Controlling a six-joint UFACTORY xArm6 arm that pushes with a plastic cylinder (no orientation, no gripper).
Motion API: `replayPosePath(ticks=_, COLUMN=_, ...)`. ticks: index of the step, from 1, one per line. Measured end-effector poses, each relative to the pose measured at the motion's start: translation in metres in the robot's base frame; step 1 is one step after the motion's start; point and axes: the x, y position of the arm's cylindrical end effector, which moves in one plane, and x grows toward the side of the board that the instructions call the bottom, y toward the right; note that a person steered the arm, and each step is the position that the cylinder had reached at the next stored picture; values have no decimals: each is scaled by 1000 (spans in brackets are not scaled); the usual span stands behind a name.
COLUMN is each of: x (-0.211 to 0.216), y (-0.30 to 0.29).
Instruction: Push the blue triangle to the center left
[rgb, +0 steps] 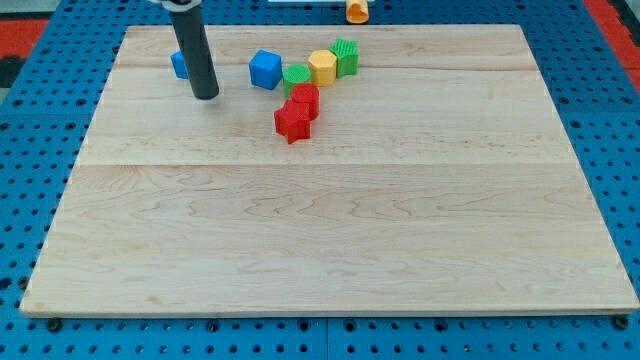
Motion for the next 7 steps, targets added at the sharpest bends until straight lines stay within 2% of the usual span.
replayPosePath(ticks=1, x=-67, y=20)
replayPosePath(ticks=2, x=-62, y=-4)
replayPosePath(ticks=3, x=4, y=-31)
replayPosePath(ticks=5, x=-46, y=-47)
replayPosePath(ticks=6, x=-9, y=-65)
replayPosePath(ticks=7, x=49, y=-57)
